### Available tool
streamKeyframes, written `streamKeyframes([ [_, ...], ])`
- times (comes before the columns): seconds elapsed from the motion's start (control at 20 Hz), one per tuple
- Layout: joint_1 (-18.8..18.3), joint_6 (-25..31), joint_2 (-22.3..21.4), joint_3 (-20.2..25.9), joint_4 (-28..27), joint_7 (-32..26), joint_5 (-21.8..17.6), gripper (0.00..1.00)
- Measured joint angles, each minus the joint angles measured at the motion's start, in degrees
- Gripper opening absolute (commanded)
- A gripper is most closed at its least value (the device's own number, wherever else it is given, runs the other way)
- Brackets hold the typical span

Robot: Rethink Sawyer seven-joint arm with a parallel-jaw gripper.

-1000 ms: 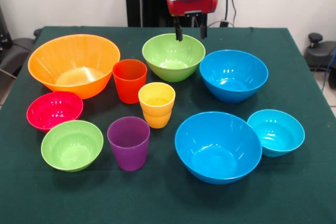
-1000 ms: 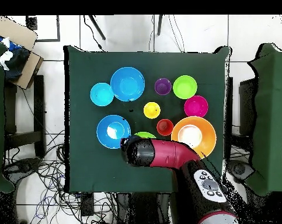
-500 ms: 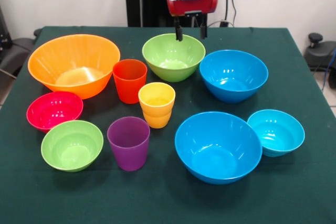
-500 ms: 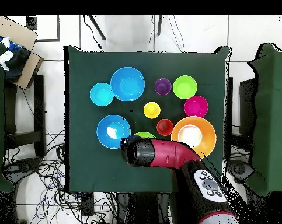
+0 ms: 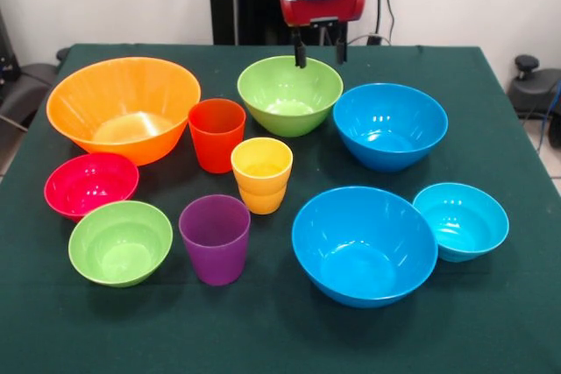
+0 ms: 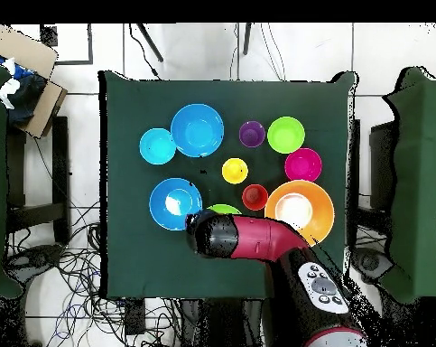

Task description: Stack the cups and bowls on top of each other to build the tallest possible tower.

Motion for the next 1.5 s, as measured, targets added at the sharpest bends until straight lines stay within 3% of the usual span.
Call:
streamKeyframes([
  [0.45, 2.3, 0.8, -2.4, 0.0, 0.0, 0.0, 0.0, 1.00],
  [0.85, 8.7, 2.7, -5.0, -1.2, -0.1, 0.2, 0.3, 1.00],
  [1.1, 12.8, 2.7, -4.5, -2.6, -0.1, 1.9, 0.4, 1.00],
  [1.5, 16.5, 2.7, -0.9, -5.8, -0.1, 6.2, 0.4, 1.00],
])
